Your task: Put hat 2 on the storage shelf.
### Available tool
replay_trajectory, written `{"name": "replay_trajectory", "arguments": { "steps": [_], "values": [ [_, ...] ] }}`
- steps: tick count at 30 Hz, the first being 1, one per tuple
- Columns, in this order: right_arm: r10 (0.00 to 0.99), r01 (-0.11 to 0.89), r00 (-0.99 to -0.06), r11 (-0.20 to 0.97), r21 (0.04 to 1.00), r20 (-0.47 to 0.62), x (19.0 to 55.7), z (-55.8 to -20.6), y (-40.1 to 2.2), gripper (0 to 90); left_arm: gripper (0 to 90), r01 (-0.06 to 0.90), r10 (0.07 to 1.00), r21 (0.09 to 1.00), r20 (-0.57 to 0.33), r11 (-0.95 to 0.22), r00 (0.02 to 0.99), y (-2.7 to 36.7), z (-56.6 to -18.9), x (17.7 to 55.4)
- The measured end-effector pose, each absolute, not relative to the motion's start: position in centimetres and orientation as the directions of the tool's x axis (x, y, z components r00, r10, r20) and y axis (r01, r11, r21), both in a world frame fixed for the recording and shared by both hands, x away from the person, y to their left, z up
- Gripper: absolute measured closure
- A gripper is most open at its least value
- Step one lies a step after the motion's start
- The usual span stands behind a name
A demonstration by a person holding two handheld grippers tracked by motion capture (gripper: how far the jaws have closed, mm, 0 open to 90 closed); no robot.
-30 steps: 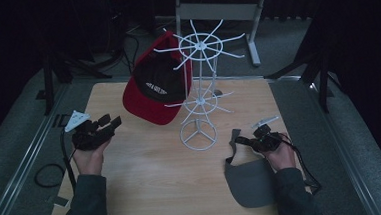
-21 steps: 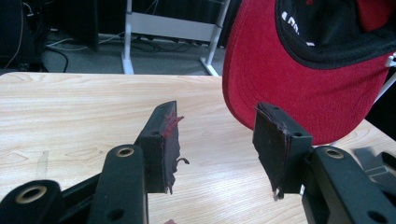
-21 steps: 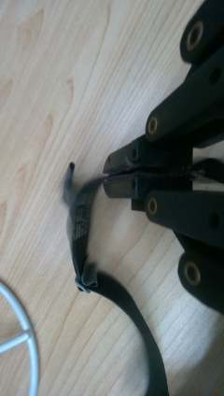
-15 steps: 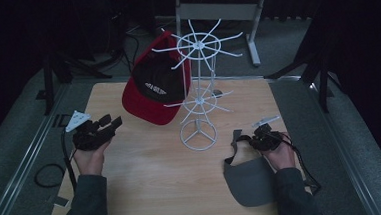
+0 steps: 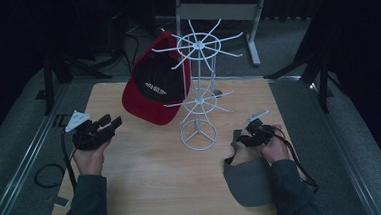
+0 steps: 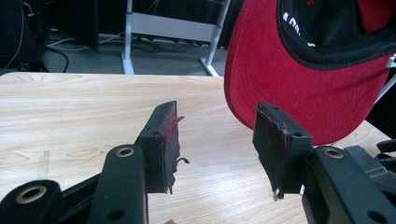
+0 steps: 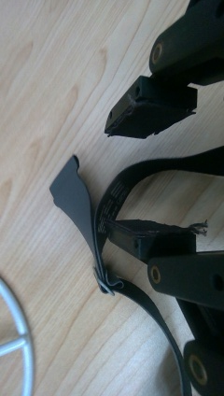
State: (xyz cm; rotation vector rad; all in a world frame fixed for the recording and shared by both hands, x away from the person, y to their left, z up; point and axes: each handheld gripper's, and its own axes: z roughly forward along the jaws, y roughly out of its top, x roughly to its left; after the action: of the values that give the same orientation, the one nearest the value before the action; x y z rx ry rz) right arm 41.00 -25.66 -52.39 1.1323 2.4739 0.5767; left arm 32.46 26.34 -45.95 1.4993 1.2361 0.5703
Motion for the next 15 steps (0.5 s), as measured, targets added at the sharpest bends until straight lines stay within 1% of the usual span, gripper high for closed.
{"name": "replay_trajectory", "arguments": {
  "steps": [3, 5, 8, 12, 13, 15],
  "values": [
    [0.756, 0.629, -0.638, 0.620, 0.469, -0.146, 41.38, -52.80, -25.14, 48.9, 51.0, 0.396, 0.903, 0.913, -0.250, 0.099, 0.349, 26.38, -45.95, 32.47],
    [0.747, 0.630, -0.649, 0.632, 0.451, -0.141, 41.65, -53.14, -24.94, 53.2, 51.0, 0.397, 0.904, 0.913, -0.249, 0.098, 0.349, 26.40, -45.94, 32.46],
    [0.746, 0.638, -0.656, 0.628, 0.445, -0.114, 41.93, -53.42, -24.87, 62.6, 51.0, 0.396, 0.904, 0.913, -0.247, 0.098, 0.348, 26.44, -45.92, 32.45],
    [0.748, 0.638, -0.655, 0.625, 0.449, -0.111, 41.91, -53.49, -24.71, 86.6, 51.0, 0.395, 0.903, 0.913, -0.250, 0.100, 0.349, 26.39, -45.94, 32.48],
    [0.753, 0.640, -0.648, 0.621, 0.452, -0.117, 41.90, -53.52, -24.68, 89.0, 51.0, 0.396, 0.903, 0.913, -0.250, 0.100, 0.349, 26.36, -45.94, 32.49],
    [0.762, 0.641, -0.637, 0.607, 0.470, -0.116, 41.83, -53.48, -24.67, 89.4, 51.0, 0.396, 0.903, 0.913, -0.249, 0.098, 0.350, 26.36, -45.93, 32.51]
  ]
}}
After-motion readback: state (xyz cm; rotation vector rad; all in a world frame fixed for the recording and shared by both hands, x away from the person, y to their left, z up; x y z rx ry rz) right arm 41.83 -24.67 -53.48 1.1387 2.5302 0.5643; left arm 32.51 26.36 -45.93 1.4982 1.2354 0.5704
